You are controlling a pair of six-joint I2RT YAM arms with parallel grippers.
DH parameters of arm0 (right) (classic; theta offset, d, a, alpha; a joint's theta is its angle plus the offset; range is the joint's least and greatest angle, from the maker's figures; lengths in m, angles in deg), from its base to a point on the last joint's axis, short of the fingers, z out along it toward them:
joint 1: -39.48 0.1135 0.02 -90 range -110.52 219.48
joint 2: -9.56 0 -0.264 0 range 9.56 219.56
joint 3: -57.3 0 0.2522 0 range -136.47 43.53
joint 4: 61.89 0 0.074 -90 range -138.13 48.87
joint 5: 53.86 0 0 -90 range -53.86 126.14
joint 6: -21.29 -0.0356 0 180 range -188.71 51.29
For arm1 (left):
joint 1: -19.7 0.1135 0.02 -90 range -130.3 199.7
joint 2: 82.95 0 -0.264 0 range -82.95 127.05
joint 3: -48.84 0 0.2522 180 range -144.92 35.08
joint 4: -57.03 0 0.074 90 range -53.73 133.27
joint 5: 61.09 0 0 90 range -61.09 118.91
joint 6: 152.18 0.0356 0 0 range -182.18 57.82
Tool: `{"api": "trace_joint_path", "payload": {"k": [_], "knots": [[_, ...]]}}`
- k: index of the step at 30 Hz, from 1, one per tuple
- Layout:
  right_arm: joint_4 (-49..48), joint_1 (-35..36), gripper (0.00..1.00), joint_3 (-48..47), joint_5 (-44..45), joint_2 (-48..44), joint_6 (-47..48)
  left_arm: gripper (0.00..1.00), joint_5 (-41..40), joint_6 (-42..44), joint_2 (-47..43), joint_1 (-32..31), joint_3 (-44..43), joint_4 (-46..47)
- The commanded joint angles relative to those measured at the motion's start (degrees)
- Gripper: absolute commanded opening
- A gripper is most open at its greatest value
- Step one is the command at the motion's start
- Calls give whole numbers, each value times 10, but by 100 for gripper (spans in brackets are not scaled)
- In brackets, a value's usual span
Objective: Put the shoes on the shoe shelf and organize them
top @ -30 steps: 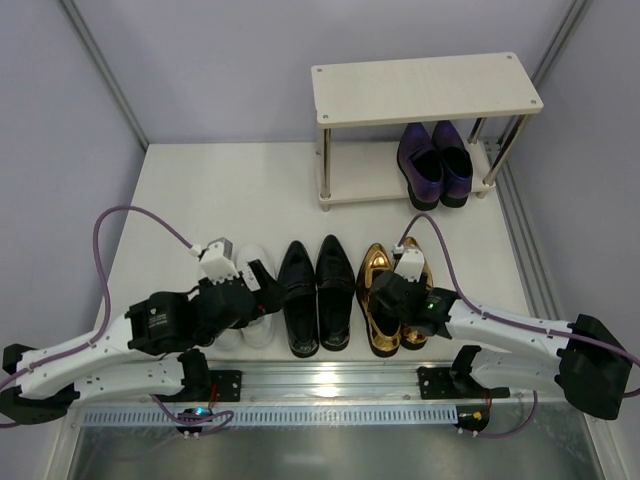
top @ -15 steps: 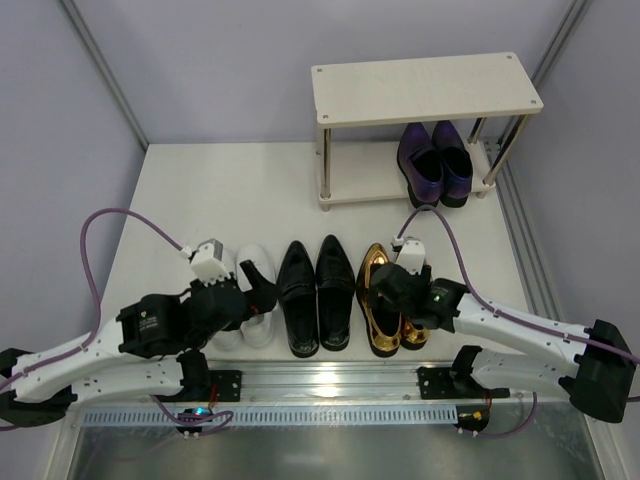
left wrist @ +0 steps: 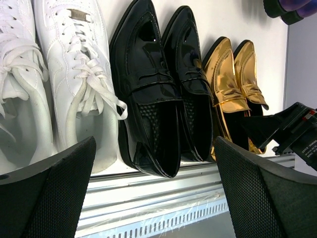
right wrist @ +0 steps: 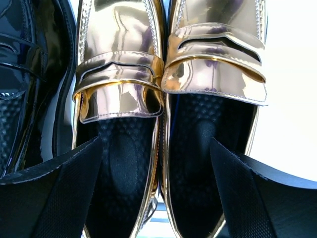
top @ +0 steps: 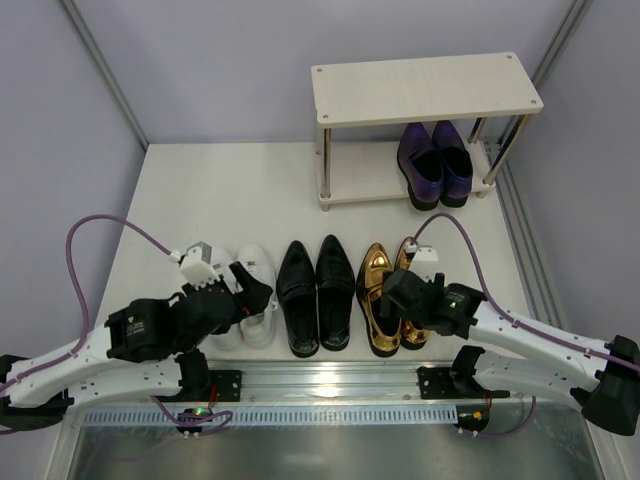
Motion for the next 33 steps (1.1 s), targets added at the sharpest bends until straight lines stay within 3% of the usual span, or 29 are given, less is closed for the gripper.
{"api": "trace_joint_path", "payload": {"k": [1, 10, 17, 22, 26, 27, 30, 33], "knots": [[18, 3, 89, 4, 6, -7, 3, 100, -27, -10, 1, 2, -1, -1], [-54, 2, 88, 26, 20, 38, 20, 100, -24, -6, 5, 2, -1, 2], [-136, -4, 76, -1, 86, 116, 43, 99, -21, -11, -3, 2, 1, -2], [-188, -31, 67, -6, 80, 162, 82, 100, -25, -20, -15, 2, 4, -10], [-219, -55, 47, 7, 62, 164, 101, 100, -27, -26, -27, 2, 10, -11], [-220, -60, 32, 7, 57, 162, 103, 100, -27, -28, -28, 2, 12, -10], [-210, -70, 4, 4, 35, 158, 112, 100, -29, -29, -29, 2, 13, -10], [-181, -72, 4, -10, 23, 150, 114, 100, -31, -28, -27, 2, 14, -8]]}}
